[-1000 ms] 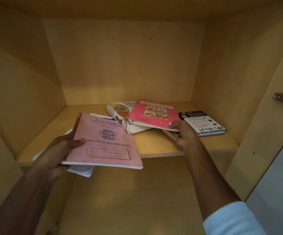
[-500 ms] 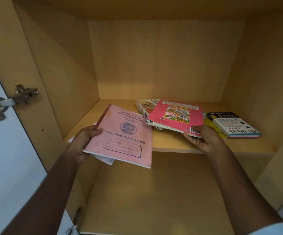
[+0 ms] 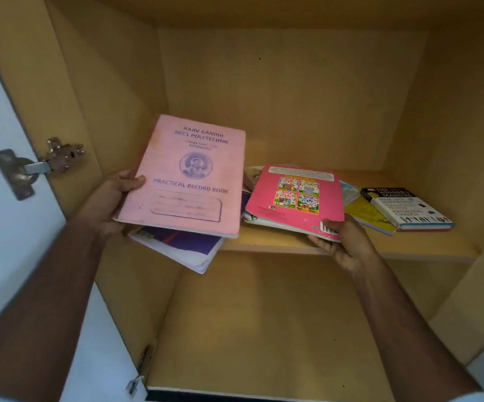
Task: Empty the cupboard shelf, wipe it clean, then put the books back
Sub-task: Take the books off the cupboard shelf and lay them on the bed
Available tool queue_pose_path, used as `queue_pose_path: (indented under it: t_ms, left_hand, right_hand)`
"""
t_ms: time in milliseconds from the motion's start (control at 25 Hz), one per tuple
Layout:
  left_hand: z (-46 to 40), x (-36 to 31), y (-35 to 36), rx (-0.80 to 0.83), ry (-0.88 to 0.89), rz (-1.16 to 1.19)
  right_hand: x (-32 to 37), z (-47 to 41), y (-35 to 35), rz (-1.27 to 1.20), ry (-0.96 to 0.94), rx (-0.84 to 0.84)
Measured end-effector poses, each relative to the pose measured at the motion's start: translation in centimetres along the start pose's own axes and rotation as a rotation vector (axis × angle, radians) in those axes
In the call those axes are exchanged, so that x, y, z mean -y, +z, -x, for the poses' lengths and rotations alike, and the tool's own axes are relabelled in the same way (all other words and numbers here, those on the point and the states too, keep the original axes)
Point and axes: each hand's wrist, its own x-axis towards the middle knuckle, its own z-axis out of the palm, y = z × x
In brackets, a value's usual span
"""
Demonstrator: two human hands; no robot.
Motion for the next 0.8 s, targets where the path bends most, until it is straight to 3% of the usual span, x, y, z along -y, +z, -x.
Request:
queue_pose_path:
  t_ms: [440,800]
  left_hand:
    - [7.8,7.2,-2.1,-0.189,0.029,0.094]
    - [21.0,9.3,-0.3,-0.291,0.166,0.093]
  right_hand:
    - [-2.1,1.8,1.2,0.240,-0.200,0.133]
    - [-4.0,5.0,-0.9,0.147,-0.218,0.334]
